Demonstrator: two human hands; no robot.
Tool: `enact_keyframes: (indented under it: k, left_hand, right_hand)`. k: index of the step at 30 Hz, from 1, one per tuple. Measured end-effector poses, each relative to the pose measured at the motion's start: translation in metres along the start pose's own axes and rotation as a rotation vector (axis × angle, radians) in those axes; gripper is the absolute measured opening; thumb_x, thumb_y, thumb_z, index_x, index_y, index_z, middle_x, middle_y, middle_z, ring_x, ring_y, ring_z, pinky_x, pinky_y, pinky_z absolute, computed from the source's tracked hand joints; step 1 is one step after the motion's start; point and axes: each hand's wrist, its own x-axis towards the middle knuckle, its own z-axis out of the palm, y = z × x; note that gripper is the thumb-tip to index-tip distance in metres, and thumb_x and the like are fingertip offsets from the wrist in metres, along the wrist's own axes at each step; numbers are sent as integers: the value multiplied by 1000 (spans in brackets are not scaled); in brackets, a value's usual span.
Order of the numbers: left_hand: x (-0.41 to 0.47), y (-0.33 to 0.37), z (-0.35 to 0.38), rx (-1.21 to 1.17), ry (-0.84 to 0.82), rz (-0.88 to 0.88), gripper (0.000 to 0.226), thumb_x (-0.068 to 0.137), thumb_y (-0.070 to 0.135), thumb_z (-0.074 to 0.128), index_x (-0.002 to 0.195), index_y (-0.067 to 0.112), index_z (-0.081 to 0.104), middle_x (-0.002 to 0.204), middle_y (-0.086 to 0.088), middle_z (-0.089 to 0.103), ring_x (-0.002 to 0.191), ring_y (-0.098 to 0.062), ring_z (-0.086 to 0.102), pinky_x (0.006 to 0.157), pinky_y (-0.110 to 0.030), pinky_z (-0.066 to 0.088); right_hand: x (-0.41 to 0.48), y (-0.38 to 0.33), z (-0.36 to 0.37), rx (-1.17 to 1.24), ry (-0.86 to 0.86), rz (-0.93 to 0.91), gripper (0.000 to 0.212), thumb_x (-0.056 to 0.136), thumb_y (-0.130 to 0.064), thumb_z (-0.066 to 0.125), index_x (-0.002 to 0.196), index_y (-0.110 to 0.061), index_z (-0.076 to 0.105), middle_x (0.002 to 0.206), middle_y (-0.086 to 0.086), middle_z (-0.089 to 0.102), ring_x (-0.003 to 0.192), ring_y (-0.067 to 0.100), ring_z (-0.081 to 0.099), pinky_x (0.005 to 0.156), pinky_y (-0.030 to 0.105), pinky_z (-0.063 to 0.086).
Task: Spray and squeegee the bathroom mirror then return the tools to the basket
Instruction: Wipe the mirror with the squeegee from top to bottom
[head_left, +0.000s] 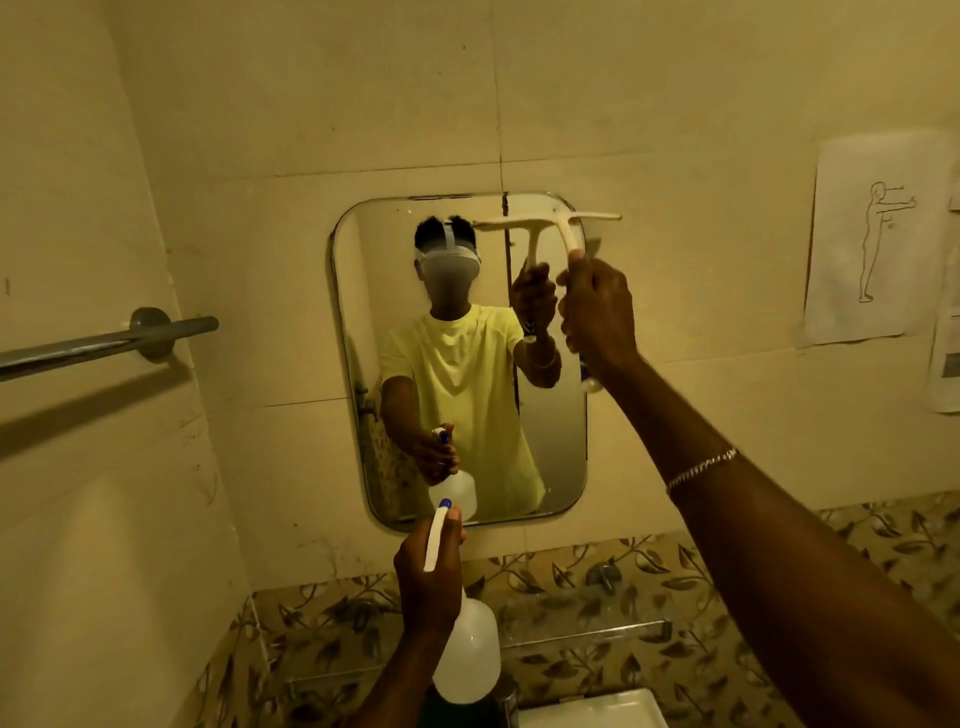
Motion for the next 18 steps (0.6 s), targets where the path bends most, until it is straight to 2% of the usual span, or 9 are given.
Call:
enact_keyframes:
  k: [2,5,8,10,14,16,18]
  left_hand:
    - [1,3,3,-10,-1,-6,31,96,31,60,80,10,76,68,3,74,71,-3,71,60,-6,51]
    - [3,5,2,10,-10,8,27,95,35,58,75,23,72,67,4,73,70,-6,71,61,-10,52]
    - [2,1,0,56,-6,7,27,99,22,61,74,28,70,68,4,74,69,-6,71,62,-26,56]
    - [2,1,0,67,4,2,27,99,20,61,74,27,70,68,3,73,69,-6,70,61,-31,58]
    - [3,-1,-3,52,3,31,30,98,24,58,76,11,73,68,-1,73,67,-9,70,60,-24,56]
    - [3,-2,-8,31,7,52,36,96,33,54,76,10,73,67,0,73,68,-10,71,59,-14,54]
    - [5,-4,-13,31,18,68,38,93,38,53,77,10,73,68,2,73,71,-7,71,61,-9,53]
  right_hand:
    - [19,-7,6,-18,9,-24,42,111,-41,37,77,-30,59,65,-8,61,51,5,55,48,24,41]
    - [37,-10,17,-44,31,-34,43,110,-42,36,75,-32,57,63,-8,60,45,-1,56,44,20,42]
    - [44,-13,21,-65,50,-42,44,110,-43,36,71,-32,56,57,-11,59,38,-5,56,38,15,40]
    - [45,-12,21,-80,69,-51,45,110,-43,37,69,-33,55,55,-12,58,38,-6,57,37,15,41]
    - [41,0,27,-159,110,-92,46,111,-43,34,70,-35,52,64,-10,59,54,6,61,51,31,55]
    - [35,6,30,-162,120,-97,43,112,-43,33,76,-33,54,67,-10,59,58,8,62,54,31,55]
    - [24,13,30,-147,117,-100,41,112,-43,34,79,-32,56,69,-11,60,60,6,64,55,23,53]
